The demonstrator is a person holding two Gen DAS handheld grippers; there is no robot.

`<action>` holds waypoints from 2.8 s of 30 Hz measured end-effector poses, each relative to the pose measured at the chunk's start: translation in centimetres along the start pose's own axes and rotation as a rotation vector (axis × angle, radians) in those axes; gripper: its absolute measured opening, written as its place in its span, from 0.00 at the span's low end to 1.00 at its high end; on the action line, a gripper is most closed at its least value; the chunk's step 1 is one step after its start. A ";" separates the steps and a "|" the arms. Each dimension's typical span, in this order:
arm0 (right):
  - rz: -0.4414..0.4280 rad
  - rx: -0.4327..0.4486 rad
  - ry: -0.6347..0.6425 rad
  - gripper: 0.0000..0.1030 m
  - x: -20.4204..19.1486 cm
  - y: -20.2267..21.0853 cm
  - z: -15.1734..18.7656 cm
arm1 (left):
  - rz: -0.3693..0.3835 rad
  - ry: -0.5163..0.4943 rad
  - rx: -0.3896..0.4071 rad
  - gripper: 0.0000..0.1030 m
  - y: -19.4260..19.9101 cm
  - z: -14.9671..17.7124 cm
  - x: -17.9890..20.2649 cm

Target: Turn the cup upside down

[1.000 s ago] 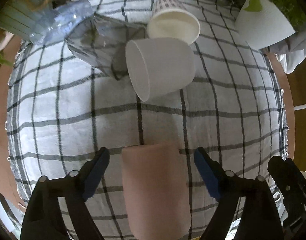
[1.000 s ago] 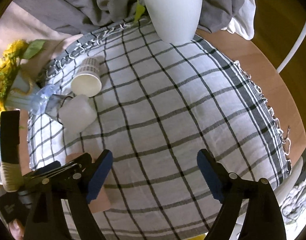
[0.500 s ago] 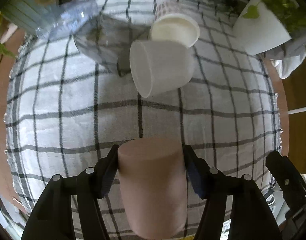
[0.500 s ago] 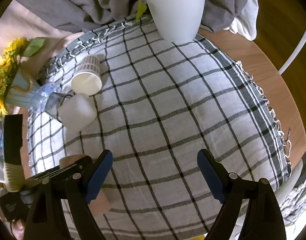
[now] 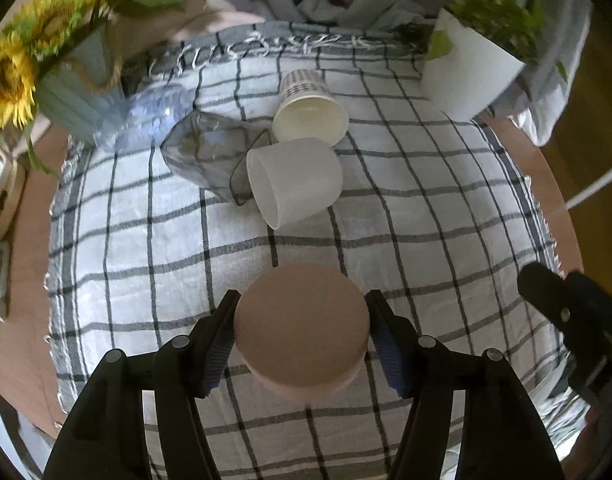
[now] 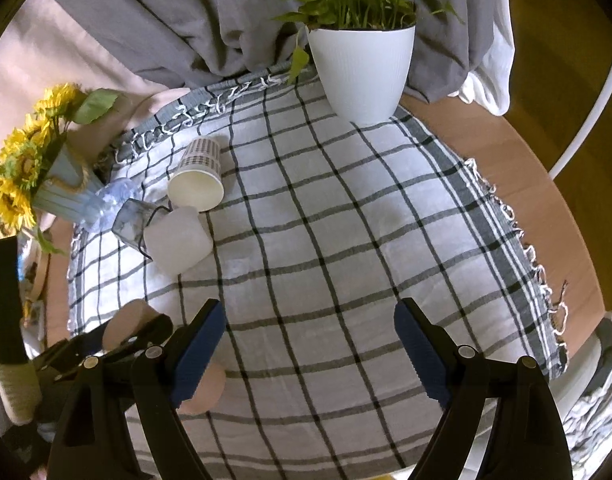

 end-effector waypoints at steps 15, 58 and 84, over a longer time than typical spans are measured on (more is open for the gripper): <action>0.034 -0.006 0.024 0.84 0.1 -0.2 1.4 | 0.023 -0.005 0.020 0.61 -0.7 0.4 0.2; -0.080 0.261 0.182 0.98 -4.2 12.2 7.8 | -0.199 0.228 0.414 1.00 15.8 10.7 -5.4; -0.080 0.308 0.193 0.98 -4.3 13.8 7.8 | -0.204 0.216 0.442 1.00 17.2 10.6 -5.0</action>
Point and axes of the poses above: each gripper's, at about its wrist camera, not at the fingertips, and y roughly against the way its jaws point, x to its right, z to its underside, the point moved 2 cm from there along -y, roughly the way its jaws point, and after that the axes turned 4 degrees about -x, right-handed, at the moved point
